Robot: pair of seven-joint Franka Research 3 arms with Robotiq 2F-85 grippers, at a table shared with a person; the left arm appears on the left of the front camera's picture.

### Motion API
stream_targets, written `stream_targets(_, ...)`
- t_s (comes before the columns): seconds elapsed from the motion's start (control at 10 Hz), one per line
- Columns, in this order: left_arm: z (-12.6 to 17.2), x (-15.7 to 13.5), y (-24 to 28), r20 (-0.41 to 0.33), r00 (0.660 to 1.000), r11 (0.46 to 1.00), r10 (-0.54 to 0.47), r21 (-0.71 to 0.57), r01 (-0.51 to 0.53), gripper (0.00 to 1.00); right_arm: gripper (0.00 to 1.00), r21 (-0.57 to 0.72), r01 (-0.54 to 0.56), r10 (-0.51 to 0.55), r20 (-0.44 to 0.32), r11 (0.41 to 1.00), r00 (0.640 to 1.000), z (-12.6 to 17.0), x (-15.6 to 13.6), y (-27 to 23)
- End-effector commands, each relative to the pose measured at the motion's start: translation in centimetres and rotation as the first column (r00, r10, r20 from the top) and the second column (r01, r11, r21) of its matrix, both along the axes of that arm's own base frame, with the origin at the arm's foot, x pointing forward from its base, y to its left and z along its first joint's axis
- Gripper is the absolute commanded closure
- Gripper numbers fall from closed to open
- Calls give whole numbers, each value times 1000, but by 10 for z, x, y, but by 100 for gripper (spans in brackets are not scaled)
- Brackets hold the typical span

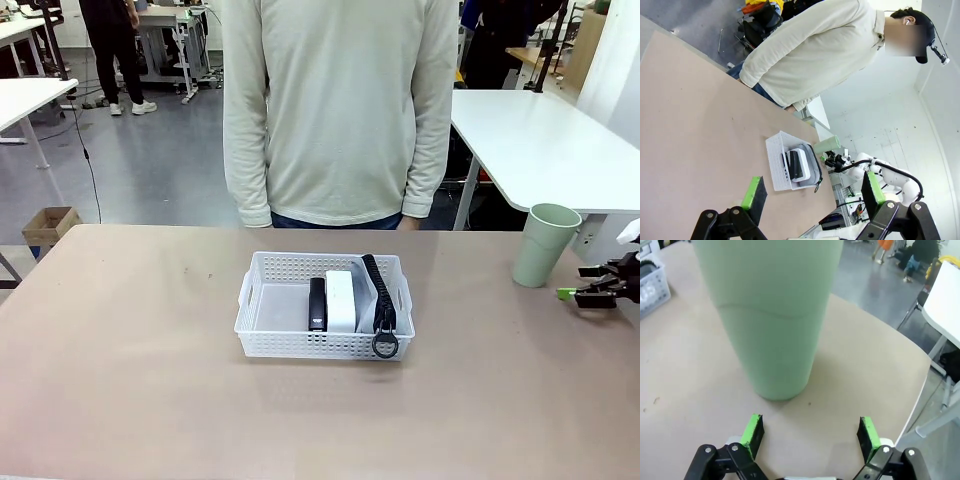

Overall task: Efficiently arrange items inside the basket to fit them all.
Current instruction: Pick up the Reusable plastic cup and place it inside the Organizing basket.

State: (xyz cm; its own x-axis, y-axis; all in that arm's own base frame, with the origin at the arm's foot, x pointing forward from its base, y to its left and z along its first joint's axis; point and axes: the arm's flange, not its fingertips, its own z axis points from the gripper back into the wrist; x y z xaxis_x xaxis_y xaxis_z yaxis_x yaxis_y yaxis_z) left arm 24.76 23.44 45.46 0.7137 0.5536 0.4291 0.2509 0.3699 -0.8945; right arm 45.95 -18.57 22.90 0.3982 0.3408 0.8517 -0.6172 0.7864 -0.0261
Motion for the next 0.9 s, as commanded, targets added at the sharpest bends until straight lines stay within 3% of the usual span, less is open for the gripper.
stream_targets(0.0,-1,0,-2,33,999,1000,-1,-4,1,0,0,64,-8,4,54,998,999,-15,11,-3)
stream_targets(0.4,-1,0,-2,33,999,1000,-1,-4,1,0,0,100,-62,48,135,993,990,-21,23,14)
stream_targets(0.8,-1,0,-2,33,999,1000,-1,-4,1,0,0,163,-150,129,130,975,983,-22,25,29)
